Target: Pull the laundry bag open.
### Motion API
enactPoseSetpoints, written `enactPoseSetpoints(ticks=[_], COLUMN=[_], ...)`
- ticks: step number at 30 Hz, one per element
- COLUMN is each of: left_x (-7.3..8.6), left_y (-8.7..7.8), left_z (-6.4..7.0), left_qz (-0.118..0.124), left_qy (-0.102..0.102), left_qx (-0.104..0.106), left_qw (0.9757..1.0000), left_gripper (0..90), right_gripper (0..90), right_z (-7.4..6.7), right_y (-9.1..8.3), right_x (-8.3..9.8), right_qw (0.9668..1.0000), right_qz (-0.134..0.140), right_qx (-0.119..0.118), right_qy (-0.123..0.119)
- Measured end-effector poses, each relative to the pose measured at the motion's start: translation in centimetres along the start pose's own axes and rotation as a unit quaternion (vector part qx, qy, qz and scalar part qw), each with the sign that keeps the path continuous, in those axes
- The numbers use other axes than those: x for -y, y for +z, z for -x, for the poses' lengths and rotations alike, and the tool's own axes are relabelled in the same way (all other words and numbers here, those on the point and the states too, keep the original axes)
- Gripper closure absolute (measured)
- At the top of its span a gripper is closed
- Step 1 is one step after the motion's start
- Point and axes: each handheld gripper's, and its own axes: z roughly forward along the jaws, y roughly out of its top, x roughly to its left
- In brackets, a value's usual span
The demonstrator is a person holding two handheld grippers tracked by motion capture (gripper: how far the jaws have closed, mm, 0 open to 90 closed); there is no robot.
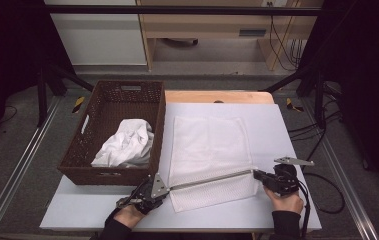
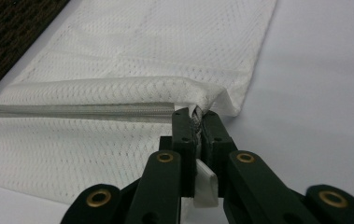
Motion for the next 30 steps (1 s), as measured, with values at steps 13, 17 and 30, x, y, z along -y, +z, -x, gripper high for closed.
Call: enactPoseSetpoints(ticks=[13, 17, 30], left_x=[-0.1, -0.1, -0.3], left_y=[0.0, 0.1, -1.0], left_z=[0.2, 0.2, 2.3], left_qz=[-0.001, 0.003, 0.057], left_qy=[0.002, -0.006, -0.123], left_qx=[0.004, 0.001, -0.011], left_qw=[1.0, 1.0, 0.9907], left_gripper=[81.4, 80.9, 49.9], right_gripper=[86.3, 85.6, 40.5], right_z=[0.5, 0.5, 0.6], right_y=[0.4, 0.4, 0.9], right_x=[0.3, 0.3, 2.2], right_qw=[0.9999, 0.9999, 0.9981], right_qz=[-0.004, -0.004, 0.005], right_qx=[-0.004, -0.007, 0.025], right_qy=[0.009, 0.007, -0.056])
